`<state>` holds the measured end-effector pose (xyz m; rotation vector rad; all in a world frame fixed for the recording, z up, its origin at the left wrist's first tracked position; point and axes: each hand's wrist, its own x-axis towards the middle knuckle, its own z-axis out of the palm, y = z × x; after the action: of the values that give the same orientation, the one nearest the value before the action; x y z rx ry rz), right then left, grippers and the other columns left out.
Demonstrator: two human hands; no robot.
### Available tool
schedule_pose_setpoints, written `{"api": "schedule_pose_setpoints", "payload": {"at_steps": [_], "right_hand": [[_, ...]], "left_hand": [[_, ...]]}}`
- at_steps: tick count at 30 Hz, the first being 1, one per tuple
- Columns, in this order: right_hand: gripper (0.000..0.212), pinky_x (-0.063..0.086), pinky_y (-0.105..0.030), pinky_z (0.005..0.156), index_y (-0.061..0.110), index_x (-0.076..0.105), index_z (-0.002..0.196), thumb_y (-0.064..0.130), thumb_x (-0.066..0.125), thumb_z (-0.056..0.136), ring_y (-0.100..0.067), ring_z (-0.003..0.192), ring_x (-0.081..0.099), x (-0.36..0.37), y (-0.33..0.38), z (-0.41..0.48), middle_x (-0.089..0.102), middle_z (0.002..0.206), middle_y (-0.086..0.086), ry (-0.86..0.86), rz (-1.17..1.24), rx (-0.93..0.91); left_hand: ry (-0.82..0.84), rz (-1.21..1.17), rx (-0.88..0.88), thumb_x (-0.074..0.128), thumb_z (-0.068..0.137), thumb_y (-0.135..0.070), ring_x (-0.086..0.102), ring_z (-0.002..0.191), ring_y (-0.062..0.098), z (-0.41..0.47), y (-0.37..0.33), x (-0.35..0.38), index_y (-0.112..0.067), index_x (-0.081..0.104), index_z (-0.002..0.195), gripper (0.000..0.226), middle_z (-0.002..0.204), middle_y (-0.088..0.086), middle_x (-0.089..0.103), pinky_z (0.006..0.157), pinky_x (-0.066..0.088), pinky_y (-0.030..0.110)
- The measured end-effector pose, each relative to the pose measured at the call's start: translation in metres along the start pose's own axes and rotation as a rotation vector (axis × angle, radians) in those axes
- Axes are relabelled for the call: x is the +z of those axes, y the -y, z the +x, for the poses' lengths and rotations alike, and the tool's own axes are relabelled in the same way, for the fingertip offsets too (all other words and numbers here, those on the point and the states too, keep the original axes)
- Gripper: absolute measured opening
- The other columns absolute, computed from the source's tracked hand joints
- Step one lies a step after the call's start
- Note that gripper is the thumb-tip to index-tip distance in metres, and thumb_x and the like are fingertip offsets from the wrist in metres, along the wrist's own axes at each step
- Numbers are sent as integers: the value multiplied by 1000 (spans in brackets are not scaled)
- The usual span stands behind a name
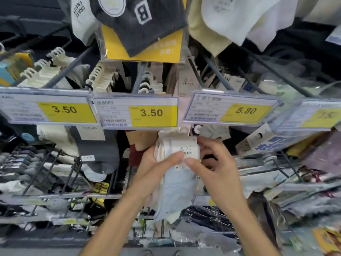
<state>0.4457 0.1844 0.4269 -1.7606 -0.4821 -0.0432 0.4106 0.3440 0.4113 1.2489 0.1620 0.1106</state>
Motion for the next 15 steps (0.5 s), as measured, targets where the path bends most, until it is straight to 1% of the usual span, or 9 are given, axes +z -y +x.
{"api": "schedule_pose_setpoints", "payload": {"at_steps": [2,3,5,7,9,10,12,15], "right_hand": [[34,57,-32,70,35,67,109,23,79,80,-13,88,66,0,-7,-2,69,99,9,19,40,117],[32,56,-28,65,30,68,106,14,79,81,-13,85,67,-2,-8,-2,71,95,7,13,81,150],[27,51,-17,60,23,67,101,6,77,82,-8,82,68,-9,-12,-2,74,90,6,-9,149,184],[25,52,-17,65,21,68,101,5,75,83,-9,87,69,-17,-13,-3,75,93,5,-10,201,202],[27,54,-20,69,20,70,105,4,74,84,-13,91,69,-20,-10,-3,76,97,2,14,208,196],[28,54,-20,70,20,71,107,4,74,84,-13,92,69,-21,-9,-3,75,99,2,21,203,191],[31,55,-21,71,20,71,110,2,73,84,-13,92,69,-21,-10,-2,75,101,2,37,199,184],[30,55,-19,68,18,68,105,-3,71,84,-12,87,71,-21,-8,0,76,98,2,45,229,176]], "left_hand": [[-16,7,-31,79,70,-40,72,102,24,1,3,2,-27,72,111,44,109,5,76,75,59,30],[-15,7,-54,77,69,-42,73,101,21,2,5,3,-32,73,108,41,108,2,77,75,58,30],[-35,-6,-107,72,65,-48,73,101,15,4,9,2,-42,74,102,37,110,-3,76,80,56,33],[-48,-17,-137,71,62,-51,73,100,11,4,9,2,-48,75,96,35,111,-5,75,79,57,31],[-8,-15,-109,72,70,-47,73,100,13,5,8,6,-44,75,99,30,110,-4,76,75,58,24],[2,-12,-88,72,76,-42,73,100,13,4,8,8,-41,75,102,26,109,-4,76,73,58,22],[-7,-3,-41,70,84,-31,73,100,15,5,6,11,-32,74,108,25,109,-1,77,73,58,22],[-27,45,2,71,81,-32,70,109,20,7,6,11,-18,63,126,48,117,3,74,84,59,31]]}}
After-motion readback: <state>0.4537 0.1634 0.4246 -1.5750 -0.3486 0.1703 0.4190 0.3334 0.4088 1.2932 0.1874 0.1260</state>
